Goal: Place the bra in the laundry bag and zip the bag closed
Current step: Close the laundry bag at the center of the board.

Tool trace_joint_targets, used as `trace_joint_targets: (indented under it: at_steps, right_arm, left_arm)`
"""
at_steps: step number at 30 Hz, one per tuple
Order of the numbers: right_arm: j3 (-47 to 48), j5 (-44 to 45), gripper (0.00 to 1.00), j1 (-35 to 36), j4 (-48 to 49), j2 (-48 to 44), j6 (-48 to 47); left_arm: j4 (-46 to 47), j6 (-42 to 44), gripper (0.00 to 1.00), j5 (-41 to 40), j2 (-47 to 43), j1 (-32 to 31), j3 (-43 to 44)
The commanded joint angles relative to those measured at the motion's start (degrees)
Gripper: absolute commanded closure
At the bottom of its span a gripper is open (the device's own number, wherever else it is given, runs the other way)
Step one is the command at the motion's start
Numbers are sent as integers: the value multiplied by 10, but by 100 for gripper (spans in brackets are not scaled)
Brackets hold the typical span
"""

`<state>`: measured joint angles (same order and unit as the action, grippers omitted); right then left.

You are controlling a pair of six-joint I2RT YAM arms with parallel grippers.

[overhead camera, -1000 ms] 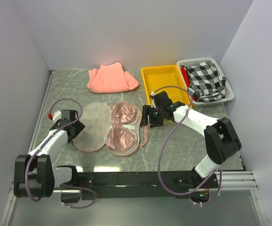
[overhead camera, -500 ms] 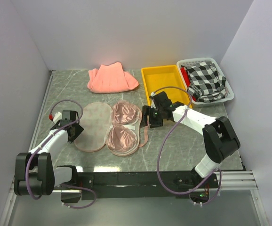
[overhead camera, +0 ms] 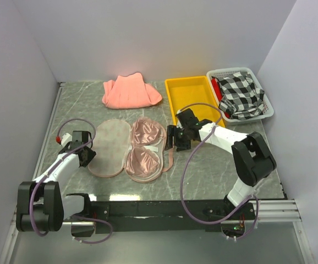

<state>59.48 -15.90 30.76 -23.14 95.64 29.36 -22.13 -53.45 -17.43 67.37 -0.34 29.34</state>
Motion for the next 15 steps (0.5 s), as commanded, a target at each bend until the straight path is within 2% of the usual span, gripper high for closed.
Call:
trace_joint_targets:
  at_steps: [1, 10, 15]
  right_arm:
    - [-1, 5, 30, -1, 20, 13, 9]
    - [12, -19, 31, 0, 33, 29, 6]
    - [20, -23, 31, 0, 38, 43, 5]
  left_arm:
    - [-8, -21, 63, -9, -19, 2, -7]
    - [-17, -30, 80, -17, -11, 2, -3]
    - [-20, -34, 95, -19, -14, 2, -4]
